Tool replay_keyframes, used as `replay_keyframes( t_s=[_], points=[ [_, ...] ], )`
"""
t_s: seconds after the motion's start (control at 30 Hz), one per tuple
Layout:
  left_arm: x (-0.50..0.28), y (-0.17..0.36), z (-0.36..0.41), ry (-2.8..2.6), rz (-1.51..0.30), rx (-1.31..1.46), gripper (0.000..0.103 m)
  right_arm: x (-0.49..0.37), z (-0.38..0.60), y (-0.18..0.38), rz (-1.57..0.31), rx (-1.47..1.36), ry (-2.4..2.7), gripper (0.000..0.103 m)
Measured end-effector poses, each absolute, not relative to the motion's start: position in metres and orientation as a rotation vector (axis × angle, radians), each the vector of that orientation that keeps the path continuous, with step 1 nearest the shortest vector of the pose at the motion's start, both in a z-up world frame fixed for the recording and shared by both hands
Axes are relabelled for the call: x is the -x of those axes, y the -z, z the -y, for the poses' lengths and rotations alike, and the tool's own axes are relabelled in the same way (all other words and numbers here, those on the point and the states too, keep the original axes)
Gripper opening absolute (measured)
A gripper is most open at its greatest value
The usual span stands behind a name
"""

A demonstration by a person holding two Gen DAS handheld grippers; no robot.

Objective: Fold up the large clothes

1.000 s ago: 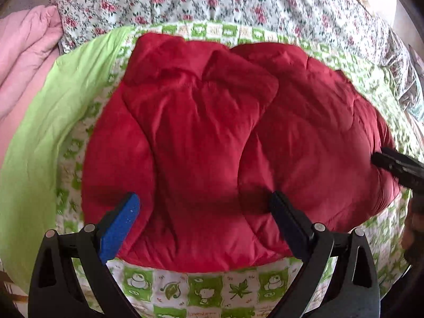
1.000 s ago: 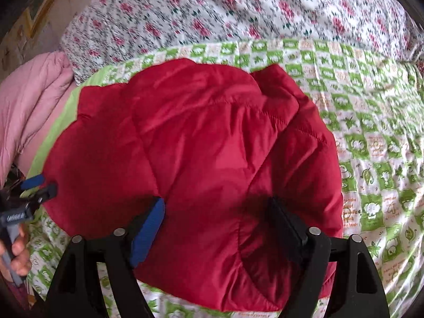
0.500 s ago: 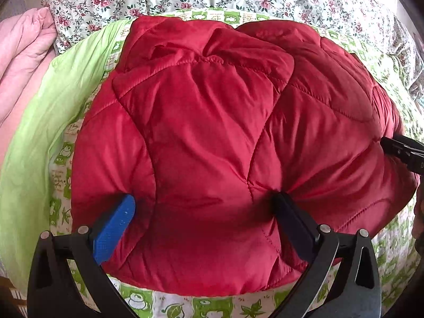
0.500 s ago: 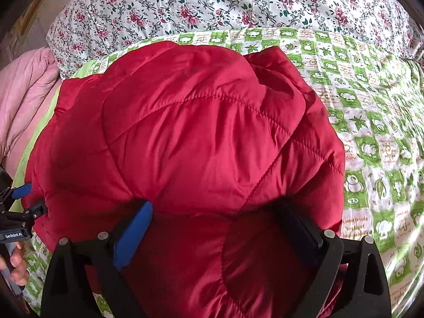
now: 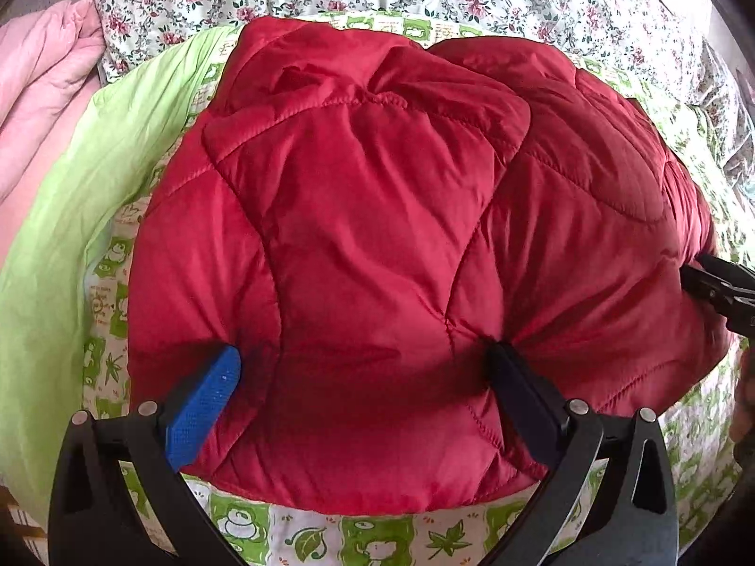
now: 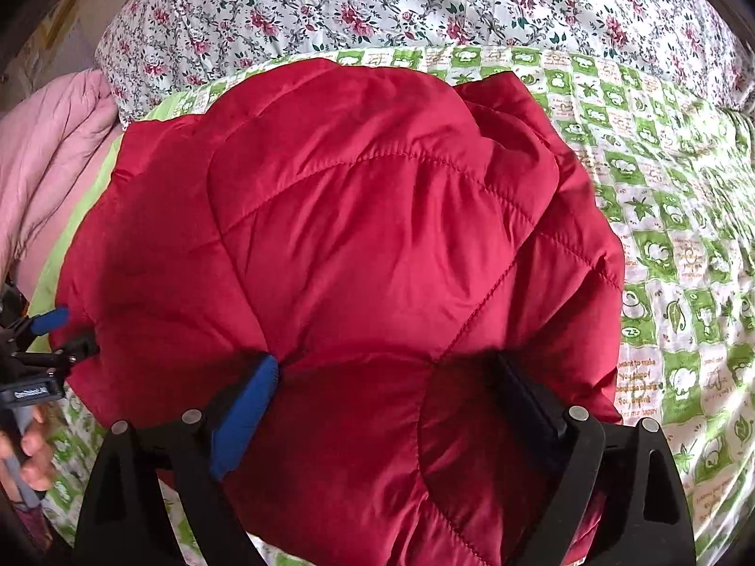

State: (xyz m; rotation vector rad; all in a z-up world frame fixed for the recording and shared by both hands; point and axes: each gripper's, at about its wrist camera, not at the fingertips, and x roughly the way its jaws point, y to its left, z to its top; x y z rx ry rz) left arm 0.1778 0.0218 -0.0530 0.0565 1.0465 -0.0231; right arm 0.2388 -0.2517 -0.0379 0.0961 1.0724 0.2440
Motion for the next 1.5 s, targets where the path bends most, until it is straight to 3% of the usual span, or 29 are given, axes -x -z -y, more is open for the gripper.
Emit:
replay_keyframes(
  t_s=[0.5,1.5],
  points=[
    [-0.163,0.037,-0.027,0.004,-1.033,-0.049,0.103,-0.188,0.256,-0.004,-1.014,-0.099,-0.284,0.092],
    [-0.1,0.028,-0.029,-0.047,-0.999,-0.123,0.103,-0.129,0.231,-0.007,-1.037,0.035,-0.403,0.094]
  ],
)
